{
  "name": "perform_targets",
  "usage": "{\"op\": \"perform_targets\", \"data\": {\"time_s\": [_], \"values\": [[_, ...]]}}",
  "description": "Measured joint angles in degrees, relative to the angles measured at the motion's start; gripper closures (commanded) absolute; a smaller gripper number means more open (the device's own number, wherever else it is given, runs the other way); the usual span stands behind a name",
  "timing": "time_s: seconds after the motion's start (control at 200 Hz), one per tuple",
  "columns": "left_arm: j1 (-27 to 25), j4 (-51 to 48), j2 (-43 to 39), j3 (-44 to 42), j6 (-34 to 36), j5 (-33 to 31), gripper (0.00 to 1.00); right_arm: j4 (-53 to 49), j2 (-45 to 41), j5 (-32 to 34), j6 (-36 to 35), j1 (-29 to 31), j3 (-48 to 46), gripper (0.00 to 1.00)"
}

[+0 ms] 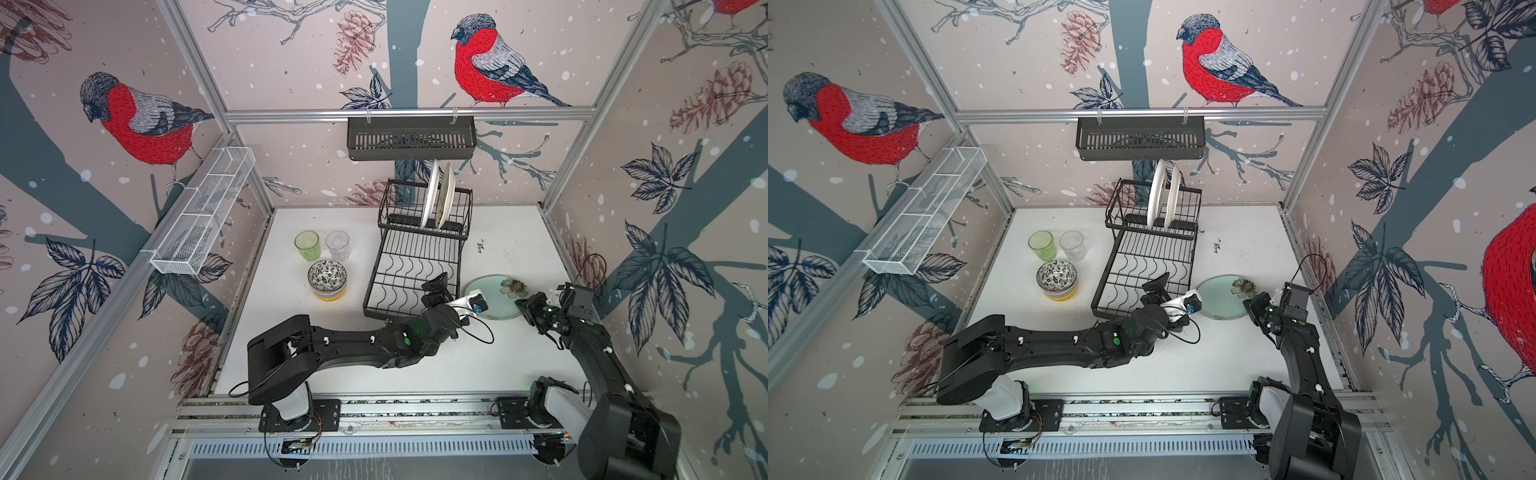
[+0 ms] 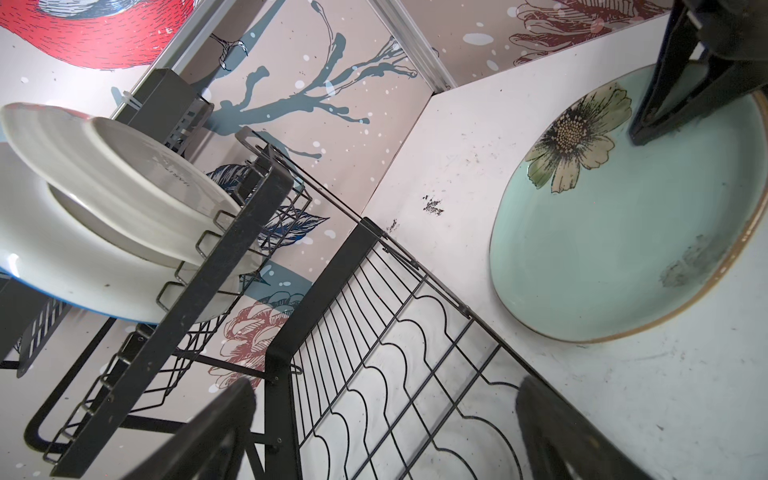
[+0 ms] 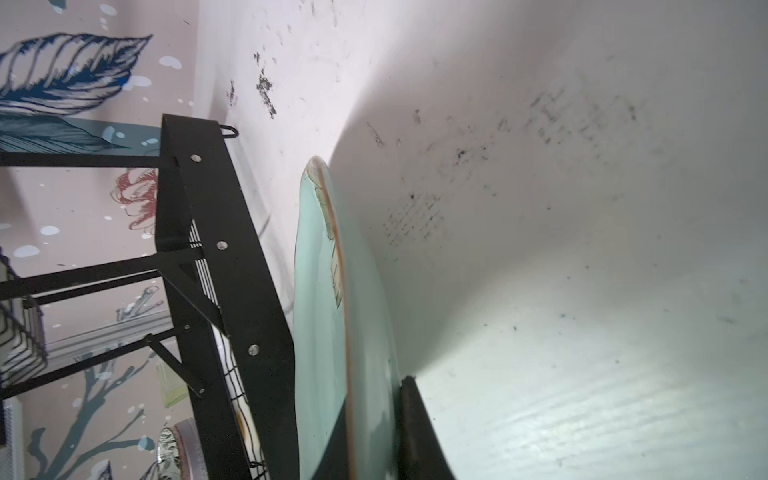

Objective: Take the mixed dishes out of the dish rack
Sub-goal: 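Lower the pale green plate flat onto the table with the right gripper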

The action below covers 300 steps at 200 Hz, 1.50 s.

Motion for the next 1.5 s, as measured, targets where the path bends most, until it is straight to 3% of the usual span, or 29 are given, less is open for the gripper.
{"op": "perform_targets", "data": {"time_s": [0.39,0.62,1.196,1.421,1.501], "values": [[1.0,1.8,0.2,-0.9,-4.1,0.2,0.02,1.7,4.9,3.1,-3.0,0.0,2.1,0.9],[1.1,2.2,-0.2,-2.1,-8.2,0.2,0.02,2.7,7.7,7.5,-4.3,-0.3,2.9,0.69],[1.4,2.8,-3.8,-5.5,-12.7,0.6,0.03,2.8,15.3,11.5,-7.4,-0.5,6.0,0.3],[1.4,3.3,-4.8,-6.5,-13.0,0.6,0.02,2.6,17.2,12.4,-8.7,-0.5,7.2,0.04],[1.5,3.6,-4.9,-6.8,-13.0,0.6,0.02,2.5,17.1,12.8,-8.9,-0.5,7.9,0.0]]}}
